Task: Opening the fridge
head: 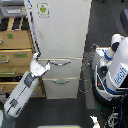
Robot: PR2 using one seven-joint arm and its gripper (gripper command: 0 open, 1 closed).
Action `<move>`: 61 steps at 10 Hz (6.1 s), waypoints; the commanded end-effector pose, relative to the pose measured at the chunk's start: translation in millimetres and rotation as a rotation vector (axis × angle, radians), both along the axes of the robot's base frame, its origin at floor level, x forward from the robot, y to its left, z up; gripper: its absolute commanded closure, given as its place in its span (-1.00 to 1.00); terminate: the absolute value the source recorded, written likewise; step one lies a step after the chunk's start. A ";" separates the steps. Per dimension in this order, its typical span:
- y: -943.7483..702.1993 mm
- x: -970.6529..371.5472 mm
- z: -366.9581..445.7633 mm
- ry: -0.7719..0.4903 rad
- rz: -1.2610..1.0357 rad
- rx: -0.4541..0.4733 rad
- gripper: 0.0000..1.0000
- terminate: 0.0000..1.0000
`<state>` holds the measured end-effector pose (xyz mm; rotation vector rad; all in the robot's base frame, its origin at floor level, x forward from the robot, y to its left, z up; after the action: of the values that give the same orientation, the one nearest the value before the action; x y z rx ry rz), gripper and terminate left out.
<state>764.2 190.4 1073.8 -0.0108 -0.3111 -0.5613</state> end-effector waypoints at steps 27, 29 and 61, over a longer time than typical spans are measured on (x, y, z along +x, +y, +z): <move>85.2 180.4 -28.9 0.274 0.426 -0.218 1.00 -1.00; 76.6 179.2 -26.5 0.272 0.413 -0.212 1.00 -1.00; 98.6 -39.6 -17.8 0.160 -0.126 -0.135 -1.00 -1.00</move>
<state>557.4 444.9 1111.8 -0.2752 -0.3054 -0.6310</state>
